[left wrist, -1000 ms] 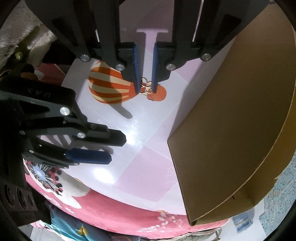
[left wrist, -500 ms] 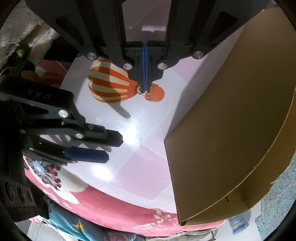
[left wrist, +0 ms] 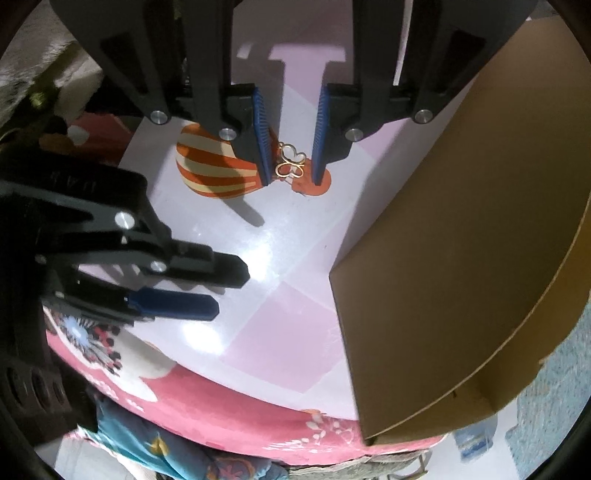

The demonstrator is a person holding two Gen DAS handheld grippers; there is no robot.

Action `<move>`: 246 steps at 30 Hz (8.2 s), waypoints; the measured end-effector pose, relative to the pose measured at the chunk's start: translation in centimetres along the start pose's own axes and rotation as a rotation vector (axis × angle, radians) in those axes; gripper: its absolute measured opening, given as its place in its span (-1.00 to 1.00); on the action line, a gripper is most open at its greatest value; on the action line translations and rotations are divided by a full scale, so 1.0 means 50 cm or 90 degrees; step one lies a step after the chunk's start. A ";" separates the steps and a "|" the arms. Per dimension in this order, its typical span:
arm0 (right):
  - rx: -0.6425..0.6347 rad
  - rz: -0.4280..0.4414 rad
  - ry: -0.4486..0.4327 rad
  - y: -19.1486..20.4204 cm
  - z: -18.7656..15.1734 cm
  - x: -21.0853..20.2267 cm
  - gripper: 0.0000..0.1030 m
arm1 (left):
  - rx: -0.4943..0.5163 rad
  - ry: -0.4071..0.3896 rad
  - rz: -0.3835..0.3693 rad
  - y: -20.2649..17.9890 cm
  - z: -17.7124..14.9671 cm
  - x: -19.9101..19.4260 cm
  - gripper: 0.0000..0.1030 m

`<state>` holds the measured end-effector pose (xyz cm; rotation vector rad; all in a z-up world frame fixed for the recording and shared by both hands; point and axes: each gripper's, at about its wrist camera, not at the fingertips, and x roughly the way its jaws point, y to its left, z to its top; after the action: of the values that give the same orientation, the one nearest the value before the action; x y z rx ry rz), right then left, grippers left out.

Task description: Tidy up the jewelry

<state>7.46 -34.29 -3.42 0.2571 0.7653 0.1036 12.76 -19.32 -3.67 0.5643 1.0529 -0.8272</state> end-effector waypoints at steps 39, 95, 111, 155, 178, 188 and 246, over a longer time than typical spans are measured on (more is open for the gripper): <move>-0.201 0.243 0.078 0.280 -0.029 0.029 -0.19 | -0.316 -0.153 0.202 0.112 -0.256 -0.262 -0.75; -0.222 0.122 0.236 0.263 0.277 0.152 -0.73 | -0.346 -0.113 -0.013 0.381 -0.051 -0.175 -0.12; 0.007 0.069 0.089 0.071 0.316 0.065 0.27 | -0.487 -0.308 0.074 0.418 -0.203 -0.353 0.90; -0.041 -0.106 -0.044 0.215 0.067 -0.117 0.84 | -0.515 -0.316 0.198 0.165 -0.350 -0.331 0.89; -0.157 -0.134 0.075 0.338 -0.024 -0.032 0.84 | -0.490 -0.157 0.326 0.081 -0.314 -0.278 0.89; -0.130 -0.130 0.084 0.328 -0.023 -0.038 0.84 | -0.517 -0.152 0.300 0.078 -0.321 -0.283 0.89; -0.105 -0.118 0.072 0.341 -0.004 -0.054 0.84 | -0.568 -0.144 0.315 0.093 -0.346 -0.292 0.89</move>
<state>5.38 -18.31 2.82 0.0231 0.8847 0.0050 3.82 0.95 2.80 -0.0461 0.9032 0.0535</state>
